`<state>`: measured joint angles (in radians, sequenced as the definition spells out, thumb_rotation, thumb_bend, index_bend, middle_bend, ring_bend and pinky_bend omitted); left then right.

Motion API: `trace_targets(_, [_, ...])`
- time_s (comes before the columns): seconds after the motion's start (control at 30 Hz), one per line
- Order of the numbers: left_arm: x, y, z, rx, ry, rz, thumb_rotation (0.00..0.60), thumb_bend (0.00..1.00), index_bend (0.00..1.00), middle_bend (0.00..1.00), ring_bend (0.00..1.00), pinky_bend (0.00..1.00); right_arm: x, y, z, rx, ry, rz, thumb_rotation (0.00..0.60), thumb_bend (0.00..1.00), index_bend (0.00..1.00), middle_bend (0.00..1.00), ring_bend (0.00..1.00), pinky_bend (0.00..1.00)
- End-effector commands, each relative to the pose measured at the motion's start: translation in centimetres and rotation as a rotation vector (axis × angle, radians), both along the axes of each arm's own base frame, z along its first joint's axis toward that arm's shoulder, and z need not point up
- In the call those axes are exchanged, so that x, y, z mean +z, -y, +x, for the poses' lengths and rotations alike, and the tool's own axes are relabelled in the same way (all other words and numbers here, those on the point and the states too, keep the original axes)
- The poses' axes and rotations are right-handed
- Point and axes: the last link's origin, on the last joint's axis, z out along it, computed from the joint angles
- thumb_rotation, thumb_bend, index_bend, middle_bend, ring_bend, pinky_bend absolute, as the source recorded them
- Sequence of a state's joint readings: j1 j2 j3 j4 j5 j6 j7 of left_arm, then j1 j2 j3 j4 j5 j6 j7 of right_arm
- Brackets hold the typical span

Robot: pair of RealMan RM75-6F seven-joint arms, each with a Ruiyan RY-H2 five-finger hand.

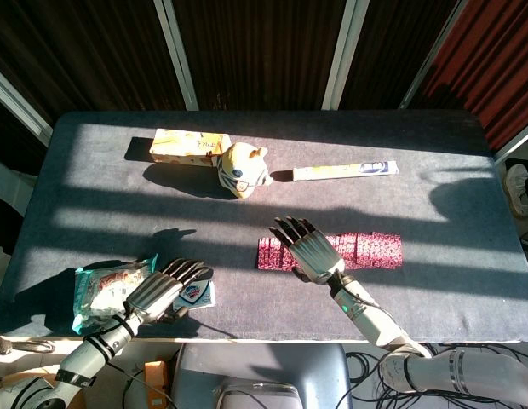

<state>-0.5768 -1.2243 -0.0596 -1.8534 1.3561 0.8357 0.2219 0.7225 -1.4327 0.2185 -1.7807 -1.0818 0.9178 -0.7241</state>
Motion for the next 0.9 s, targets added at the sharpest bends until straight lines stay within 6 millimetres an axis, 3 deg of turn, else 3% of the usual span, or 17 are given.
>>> trace_targets(0.03, [0.1, -0.1, 0.1, 0.002, 0.004, 0.006, 0.600, 0.42, 0.00, 0.02, 0.00, 0.04, 0.1, 0.0, 0.0, 0.000, -0.003, 0.000, 0.600, 0.26, 0.00, 0.00, 0.00, 0.14])
trace_targets(0.2, [0.8, -0.3, -0.2, -0.005, -0.006, 0.052, 0.600, 0.42, 0.00, 0.02, 0.00, 0.04, 0.9, 0.3, -0.5, -0.012, 0.003, -0.013, 0.600, 0.26, 0.00, 0.00, 0.00, 0.14])
trace_targets(0.33, [1.9, 0.3, -0.8, -0.011, -0.033, 0.094, 0.600, 0.41, 0.00, 0.02, 0.00, 0.04, 2.8, 0.4, -2.0, -0.035, 0.003, -0.049, 0.600, 0.26, 0.00, 0.00, 0.00, 0.14])
trace_targets(0.5, [4.0, 1.4, -3.2, 0.023, -0.068, 0.185, 0.600, 0.42, 0.00, 0.02, 0.00, 0.04, 6.9, 0.5, -5.9, -0.086, -0.023, -0.137, 0.600, 0.26, 0.00, 0.00, 0.00, 0.14])
trace_targets(0.57, [5.0, 2.2, -4.6, 0.022, -0.097, 0.253, 0.600, 0.42, 0.00, 0.02, 0.00, 0.04, 8.3, 0.5, -7.9, -0.109, -0.047, -0.174, 0.600, 0.26, 0.00, 0.05, 0.02, 0.18])
trace_targets(0.63, [6.1, 3.5, -6.5, 0.034, -0.118, 0.339, 0.600, 0.42, 0.00, 0.02, 0.00, 0.04, 9.8, 0.7, -10.2, -0.124, -0.096, -0.219, 0.600, 0.26, 0.01, 0.24, 0.25, 0.47])
trace_targets(0.7, [6.9, 5.0, -8.5, 0.055, -0.125, 0.410, 0.600, 0.42, 0.00, 0.01, 0.00, 0.04, 10.8, 0.4, -12.8, -0.189, -0.150, -0.215, 0.600, 0.26, 0.04, 0.60, 0.72, 0.91])
trace_targets(0.73, [7.2, 5.7, -9.3, 0.062, -0.126, 0.434, 0.600, 0.42, 0.00, 0.01, 0.00, 0.04, 11.1, 0.4, -13.6, -0.206, -0.174, -0.213, 0.600, 0.27, 0.07, 0.70, 0.85, 0.99])
trace_targets(0.77, [7.5, 6.5, -10.1, 0.070, -0.127, 0.453, 0.600, 0.42, 0.00, 0.01, 0.00, 0.04, 11.3, 0.5, -14.5, -0.220, -0.195, -0.215, 0.600, 0.28, 0.09, 0.75, 0.91, 1.00])
trace_targets(0.9, [8.2, 10.2, -13.2, 0.122, -0.117, 0.486, 0.600, 0.42, 0.00, 0.01, 0.00, 0.03, 11.3, 0.5, -17.8, -0.282, -0.258, -0.198, 0.600, 0.34, 0.11, 0.81, 0.96, 1.00])
